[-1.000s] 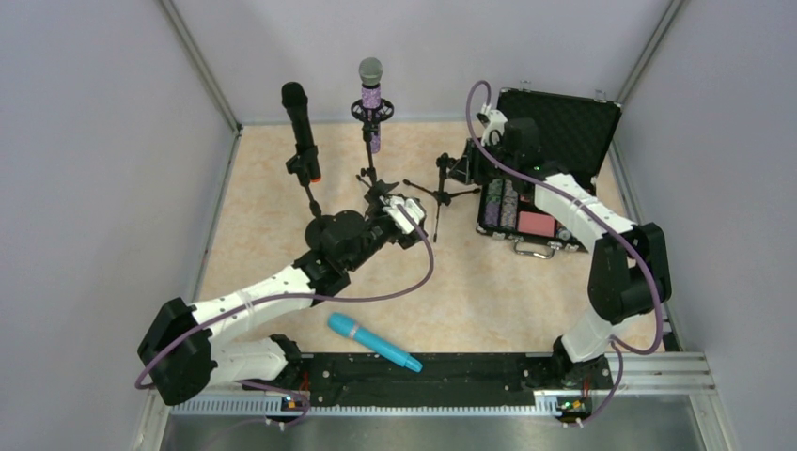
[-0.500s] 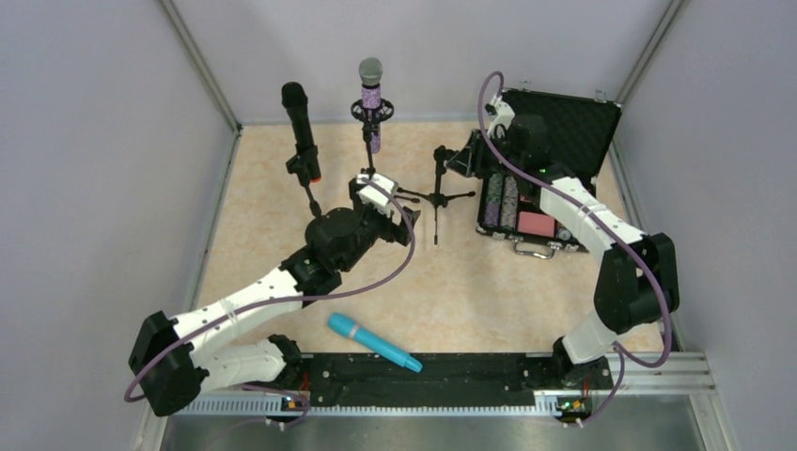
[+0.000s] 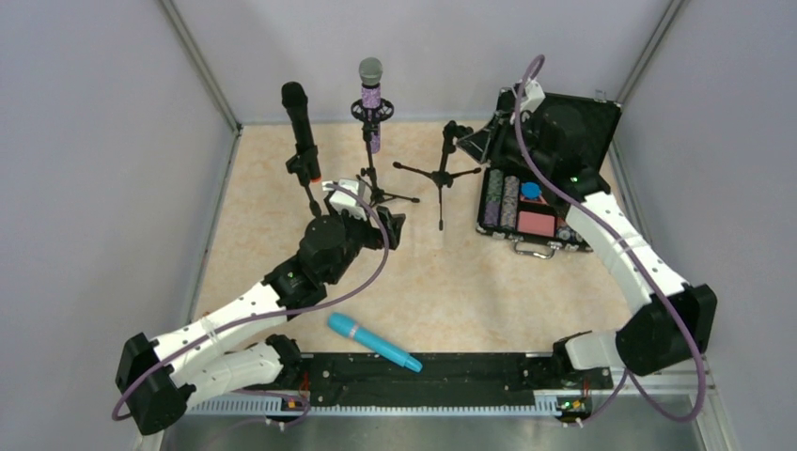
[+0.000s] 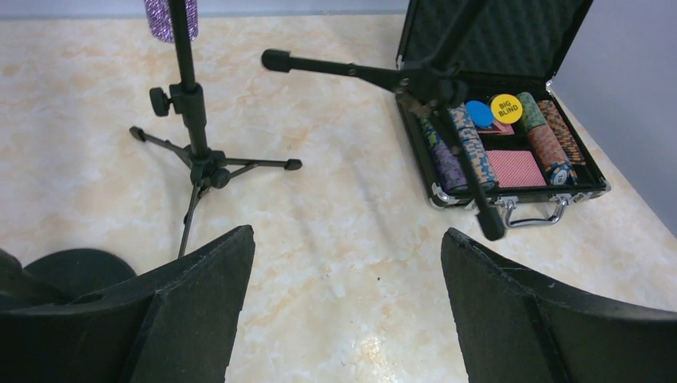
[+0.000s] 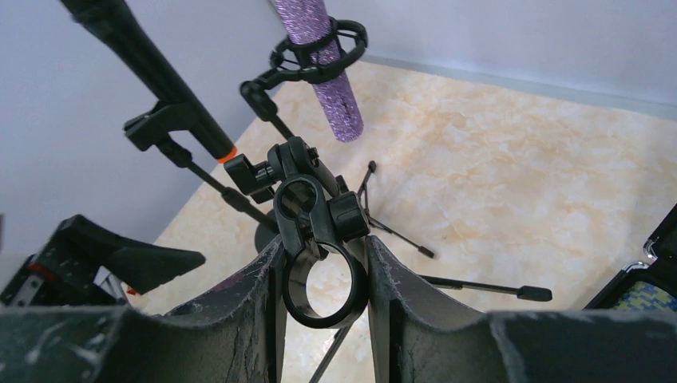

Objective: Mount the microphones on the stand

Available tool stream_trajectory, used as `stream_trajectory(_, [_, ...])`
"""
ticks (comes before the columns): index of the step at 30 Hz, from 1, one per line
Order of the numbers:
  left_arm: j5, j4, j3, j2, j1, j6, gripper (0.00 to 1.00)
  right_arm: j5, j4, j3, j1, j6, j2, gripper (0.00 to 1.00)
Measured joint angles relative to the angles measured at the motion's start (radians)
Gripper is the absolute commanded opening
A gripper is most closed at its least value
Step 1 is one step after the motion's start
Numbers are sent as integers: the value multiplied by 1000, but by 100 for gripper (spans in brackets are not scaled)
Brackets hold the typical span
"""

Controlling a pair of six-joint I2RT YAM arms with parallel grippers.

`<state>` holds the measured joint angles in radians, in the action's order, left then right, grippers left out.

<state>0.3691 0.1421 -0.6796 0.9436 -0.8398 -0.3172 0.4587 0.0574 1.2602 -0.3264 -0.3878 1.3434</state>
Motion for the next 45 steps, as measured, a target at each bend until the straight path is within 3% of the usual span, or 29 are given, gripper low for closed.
stream_trajectory(8, [67, -66, 33, -60, 0, -101, 91, 55, -15, -140, 0, -34, -157, 0])
stream_trajectory(14, [93, -116, 55, -96, 0, -171, 91, 100, 10, -257, -33, -30, -159, 0])
stream_trajectory(20, [110, -229, 64, -129, 0, -300, 93, 114, 25, -310, -140, 39, -157, 0])
stream_trajectory(32, [74, -403, 145, -184, 0, -514, 93, 126, -132, -510, -184, 127, -157, 0])
stream_trajectory(37, [56, -464, 145, -214, 0, -555, 94, 127, -187, -546, -187, 137, -168, 16])
stream_trajectory(40, [50, -499, 145, -219, 0, -571, 94, 126, -192, -548, -187, 143, -169, 43])
stream_trajectory(42, [42, -526, 143, -220, 0, -579, 94, 126, -191, -548, -187, 146, -170, 55])
stream_trajectory(45, [30, -557, 139, -220, 0, -599, 94, 109, -181, -548, -187, 162, -172, 64])
